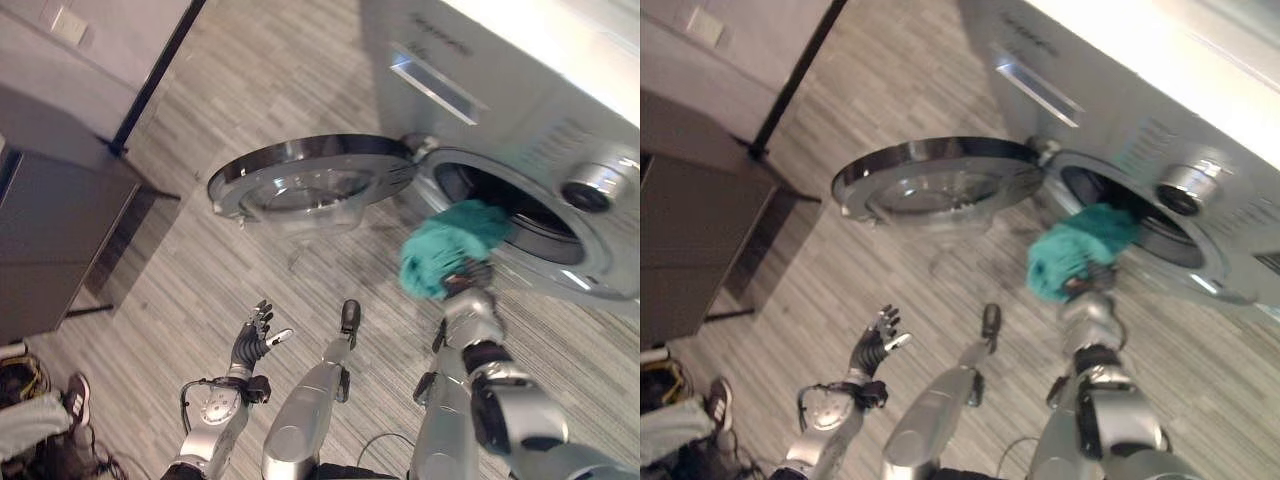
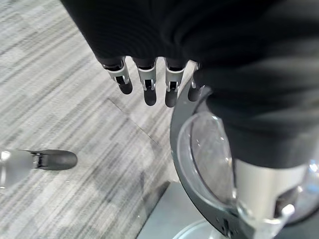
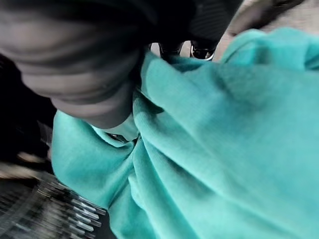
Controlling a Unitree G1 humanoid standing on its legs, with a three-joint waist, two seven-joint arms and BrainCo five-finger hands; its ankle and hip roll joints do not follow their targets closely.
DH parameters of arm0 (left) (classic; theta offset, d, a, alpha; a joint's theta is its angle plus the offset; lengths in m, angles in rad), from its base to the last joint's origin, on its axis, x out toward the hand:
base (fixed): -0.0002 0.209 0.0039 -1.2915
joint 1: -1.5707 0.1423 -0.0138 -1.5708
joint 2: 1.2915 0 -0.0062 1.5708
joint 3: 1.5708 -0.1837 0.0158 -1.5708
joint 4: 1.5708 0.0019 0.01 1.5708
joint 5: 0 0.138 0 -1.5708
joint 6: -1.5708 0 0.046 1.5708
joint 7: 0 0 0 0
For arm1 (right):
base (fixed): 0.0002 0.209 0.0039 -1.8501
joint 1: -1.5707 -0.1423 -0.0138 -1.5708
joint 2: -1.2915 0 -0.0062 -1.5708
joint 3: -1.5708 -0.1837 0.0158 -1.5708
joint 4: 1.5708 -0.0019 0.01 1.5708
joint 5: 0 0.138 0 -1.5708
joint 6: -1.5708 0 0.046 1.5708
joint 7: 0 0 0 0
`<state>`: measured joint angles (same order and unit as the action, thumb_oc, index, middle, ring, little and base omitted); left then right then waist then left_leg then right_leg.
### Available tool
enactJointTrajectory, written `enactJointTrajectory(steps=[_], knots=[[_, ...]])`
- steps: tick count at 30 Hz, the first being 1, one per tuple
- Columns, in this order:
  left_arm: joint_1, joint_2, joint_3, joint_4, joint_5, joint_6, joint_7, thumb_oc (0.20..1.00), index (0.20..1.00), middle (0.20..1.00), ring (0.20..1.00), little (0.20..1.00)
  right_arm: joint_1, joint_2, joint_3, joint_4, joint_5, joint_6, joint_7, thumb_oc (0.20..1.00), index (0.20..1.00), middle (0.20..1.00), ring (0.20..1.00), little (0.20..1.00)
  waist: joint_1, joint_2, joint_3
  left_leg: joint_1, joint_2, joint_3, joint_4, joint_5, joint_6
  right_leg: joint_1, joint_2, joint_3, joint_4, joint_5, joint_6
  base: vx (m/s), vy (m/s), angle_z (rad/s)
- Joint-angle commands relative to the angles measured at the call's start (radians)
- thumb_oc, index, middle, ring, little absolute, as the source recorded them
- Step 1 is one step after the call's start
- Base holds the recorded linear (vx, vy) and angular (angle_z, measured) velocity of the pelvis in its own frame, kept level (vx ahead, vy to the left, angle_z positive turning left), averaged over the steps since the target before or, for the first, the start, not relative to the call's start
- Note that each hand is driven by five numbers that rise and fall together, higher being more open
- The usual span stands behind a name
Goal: Grab the laundry basket,head to the washer,open it,put in the laundry and shut it.
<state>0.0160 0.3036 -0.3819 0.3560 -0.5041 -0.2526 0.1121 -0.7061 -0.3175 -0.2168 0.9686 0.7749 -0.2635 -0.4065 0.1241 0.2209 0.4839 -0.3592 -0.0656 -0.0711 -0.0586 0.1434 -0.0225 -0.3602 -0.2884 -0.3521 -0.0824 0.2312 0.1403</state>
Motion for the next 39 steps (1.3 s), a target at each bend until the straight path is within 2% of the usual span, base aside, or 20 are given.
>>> enactJointTrajectory(steps=[1,4,6,11,13,16,19,20,21,22,23,26,28,30,34,39], knots=[[-0.022,0.033,-0.019,-0.036,-0.005,-0.044,-0.001,1.000,1.000,1.000,1.000,1.000,0.024,-0.084,-0.015,-0.048,0.054,-0.114,-0.052,0.200,0.200,0.200,0.200,0.200,-0.022,0.073,-0.025,-0.039,-0.048,0.017,0.064,-0.131,0.020,-0.067,-0.099,0.088,0.112,-0.057,0.061,-0.01,-0.033,0.16],[-0.038,0.023,-0.026,-0.022,-0.018,-0.045,-0.001,1.000,1.000,1.000,1.000,1.000,-0.032,-0.166,-0.054,-0.058,0.091,-0.137,-0.069,0.200,0.200,0.200,0.200,0.200,-0.021,0.107,-0.013,-0.065,-0.051,0.019,0.049,-0.116,0.010,-0.107,-0.098,0.096,0.125,-0.071,0.058,0.00,-0.021,0.11],[-0.048,0.012,-0.036,-0.012,-0.035,-0.044,0.001,1.000,1.000,1.000,1.000,1.000,-0.090,-0.237,-0.057,-0.011,0.124,-0.135,-0.063,0.200,0.200,0.200,0.200,0.200,-0.016,0.119,-0.011,-0.078,-0.046,0.031,0.031,-0.105,0.003,-0.142,-0.092,0.102,0.127,-0.076,0.058,0.03,-0.017,0.03],[-0.046,-0.001,-0.057,-0.042,-0.077,-0.038,-0.007,1.000,1.000,1.000,1.000,1.000,-0.209,-0.330,-0.005,0.087,0.199,-0.118,-0.024,0.200,0.200,0.200,0.200,0.200,0.004,0.120,-0.002,-0.097,-0.016,0.050,-0.006,-0.089,-0.001,-0.227,-0.062,0.130,0.153,-0.099,0.045,0.04,-0.080,-0.12],[-0.042,0.002,-0.057,-0.052,-0.089,-0.035,-0.008,1.000,1.000,1.000,1.000,1.000,-0.247,-0.352,0.000,0.115,0.223,-0.113,-0.018,0.200,0.200,0.200,0.200,0.200,0.009,0.119,-0.004,-0.093,-0.004,0.042,-0.019,-0.097,-0.009,-0.238,-0.054,0.141,0.166,-0.133,0.049,0.10,-0.114,-0.15],[-0.034,0.011,-0.053,-0.076,-0.107,-0.033,-0.016,1.000,1.000,1.000,1.000,1.000,-0.335,-0.431,0.016,0.195,0.273,-0.092,0.000,0.200,0.200,0.200,0.200,0.200,0.019,0.128,-0.001,-0.095,0.010,0.037,-0.028,-0.091,-0.018,-0.258,-0.045,0.138,0.193,-0.163,0.041,0.06,-0.104,-0.05],[-0.018,0.040,-0.044,-0.110,-0.126,-0.026,-0.022,1.000,1.000,1.000,1.000,1.000,-0.494,-0.591,0.074,0.274,0.338,-0.058,0.016,0.200,0.200,0.200,0.200,0.200,0.047,0.129,-0.015,-0.110,0.020,0.026,-0.029,-0.085,-0.031,-0.286,-0.034,0.137,0.216,-0.185,0.035,0.01,-0.160,0.02],[-0.017,0.047,-0.034,-0.128,-0.135,-0.028,-0.025,1.000,1.000,1.000,1.000,1.000,-0.618,-0.673,0.163,0.291,0.379,-0.034,0.053,0.200,0.200,0.200,0.200,0.200,0.069,0.129,-0.026,-0.123,0.026,0.021,-0.029,-0.081,-0.040,-0.312,-0.031,0.134,0.230,-0.195,0.033,0.00,-0.184,0.06],[-0.010,0.056,-0.025,-0.137,-0.148,-0.028,-0.035,1.000,1.000,1.000,1.000,1.000,-0.723,-0.747,0.281,0.272,0.391,-0.020,0.095,0.351,0.351,0.351,0.351,0.351,0.081,0.115,-0.041,-0.137,0.036,0.018,-0.029,-0.076,-0.052,-0.337,-0.026,0.130,0.250,-0.206,0.027,0.02,-0.179,0.06],[-0.006,0.056,-0.021,-0.137,-0.151,-0.026,-0.037,1.000,1.000,1.000,1.000,1.000,-0.767,-0.775,0.338,0.266,0.386,-0.017,0.111,0.583,0.583,0.583,0.583,0.583,0.081,0.107,-0.046,-0.142,0.040,0.016,-0.029,-0.074,-0.057,-0.346,-0.022,0.134,0.260,-0.210,0.025,0.03,-0.122,0.03],[-0.002,0.053,-0.018,-0.131,-0.154,-0.023,-0.039,1.000,1.000,1.000,1.000,1.000,-0.801,-0.795,0.389,0.263,0.380,-0.014,0.125,1.000,1.000,1.000,1.000,1.000,0.079,0.096,-0.050,-0.145,0.046,0.015,-0.029,-0.073,-0.062,-0.354,-0.016,0.135,0.268,-0.216,0.021,0.03,-0.067,0.03],[-0.005,0.044,-0.019,-0.118,-0.146,-0.016,-0.043,1.000,1.000,1.000,1.000,1.000,-0.787,-0.809,0.444,0.321,0.343,0.022,0.153,1.000,1.000,1.000,1.000,1.000,0.063,0.080,-0.045,-0.142,0.059,0.013,-0.029,-0.073,-0.063,-0.358,-0.003,0.134,0.285,-0.226,0.012,0.01,-0.078,0.06],[-0.007,0.052,-0.026,-0.120,-0.149,-0.008,-0.052,1.000,1.000,1.000,1.000,1.000,-0.733,-0.784,0.414,0.367,0.355,0.062,0.190,1.000,1.000,1.000,1.000,1.000,0.054,0.069,-0.036,-0.130,0.068,0.007,-0.029,-0.077,-0.059,-0.350,0.005,0.125,0.288,-0.231,0.008,0.00,-0.092,0.10],[0.002,0.060,-0.026,-0.132,-0.150,-0.001,-0.062,1.000,1.000,1.000,1.000,1.000,-0.677,-0.751,0.368,0.373,0.388,0.068,0.216,1.000,1.000,1.000,1.000,1.000,0.048,0.065,-0.028,-0.120,0.070,0.006,-0.029,-0.082,-0.056,-0.332,0.011,0.118,0.278,-0.229,0.008,0.00,-0.040,0.12],[0.016,0.050,-0.014,-0.138,-0.155,0.011,-0.068,1.000,1.000,1.000,1.000,1.000,-0.542,-0.629,0.186,0.332,0.553,0.014,0.246,1.000,1.000,1.000,1.000,1.000,0.050,0.082,-0.012,-0.105,0.065,0.007,-0.029,-0.088,-0.053,-0.304,0.012,0.113,0.254,-0.225,0.012,0.00,-0.005,0.03],[0.020,0.041,-0.009,-0.135,-0.162,0.008,-0.073,1.000,1.000,1.000,1.000,1.000,-0.498,-0.544,0.112,0.218,0.657,-0.068,0.289,1.000,1.000,1.000,1.000,1.000,0.060,0.097,-0.006,-0.094,0.053,0.007,-0.029,-0.088,-0.053,-0.290,0.007,0.118,0.250,-0.225,0.015,0.00,0.037,-0.01]])
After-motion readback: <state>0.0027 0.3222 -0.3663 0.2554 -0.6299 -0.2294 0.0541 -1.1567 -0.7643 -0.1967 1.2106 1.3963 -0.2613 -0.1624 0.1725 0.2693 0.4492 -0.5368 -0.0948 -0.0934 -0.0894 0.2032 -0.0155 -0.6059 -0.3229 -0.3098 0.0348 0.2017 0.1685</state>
